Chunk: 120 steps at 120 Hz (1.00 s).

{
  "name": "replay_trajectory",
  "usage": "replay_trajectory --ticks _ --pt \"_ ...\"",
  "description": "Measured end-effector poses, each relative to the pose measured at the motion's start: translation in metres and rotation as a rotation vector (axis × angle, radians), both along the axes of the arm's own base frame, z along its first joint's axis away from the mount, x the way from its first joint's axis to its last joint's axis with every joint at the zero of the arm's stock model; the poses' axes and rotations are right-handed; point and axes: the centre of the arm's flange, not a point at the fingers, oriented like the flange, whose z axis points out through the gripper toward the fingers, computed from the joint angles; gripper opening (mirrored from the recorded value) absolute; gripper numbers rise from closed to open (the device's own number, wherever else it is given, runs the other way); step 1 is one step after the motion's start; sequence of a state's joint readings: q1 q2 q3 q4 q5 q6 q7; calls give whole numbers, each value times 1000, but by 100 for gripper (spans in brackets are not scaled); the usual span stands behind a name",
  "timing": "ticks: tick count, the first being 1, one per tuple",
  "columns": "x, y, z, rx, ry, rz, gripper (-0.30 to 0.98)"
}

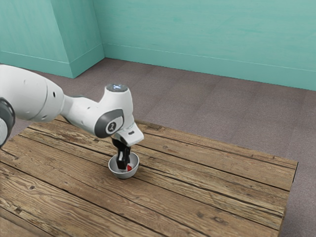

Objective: Take strawberry from the bowl

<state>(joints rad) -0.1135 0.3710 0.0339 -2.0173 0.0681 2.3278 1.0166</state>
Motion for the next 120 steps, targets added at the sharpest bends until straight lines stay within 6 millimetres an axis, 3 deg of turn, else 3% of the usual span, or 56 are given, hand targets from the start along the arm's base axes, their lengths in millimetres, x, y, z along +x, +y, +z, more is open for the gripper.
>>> replay_trajectory --ticks 42,74,84,102,120 --pt "2 0 -10 -7 -10 -27 31" --pt "4 -3 -8 -10 -28 -37 8" --pt "4 -9 17 -10 -58 -45 1" --pt "-4 -34 107 -15 -151 -79 -2" --pt "-12 -90 129 -22 -152 -160 3"
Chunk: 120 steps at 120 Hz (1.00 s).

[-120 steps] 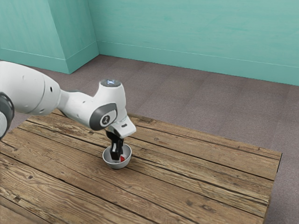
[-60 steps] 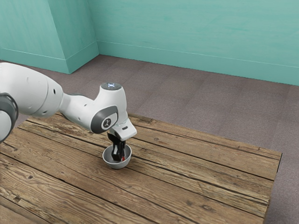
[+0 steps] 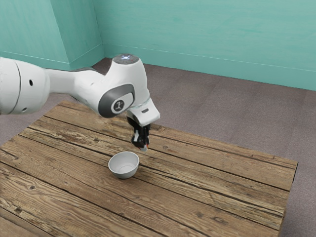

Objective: Take strawberry from the bowl

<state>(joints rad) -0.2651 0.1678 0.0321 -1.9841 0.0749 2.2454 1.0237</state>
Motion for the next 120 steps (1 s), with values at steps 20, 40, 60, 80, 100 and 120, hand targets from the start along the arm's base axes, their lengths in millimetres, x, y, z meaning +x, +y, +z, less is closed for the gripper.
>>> replay_trajectory --ticks 20,40,60,80,100,120 --pt "1 -63 -29 -17 63 -63 7" --pt "5 -111 -85 -31 151 -89 9" --pt "7 -118 -118 -40 201 -70 19" --pt "7 -119 -117 -52 210 -55 46" --pt "-2 -84 -23 -61 176 34 58" --pt "-32 -5 103 -46 136 207 64"
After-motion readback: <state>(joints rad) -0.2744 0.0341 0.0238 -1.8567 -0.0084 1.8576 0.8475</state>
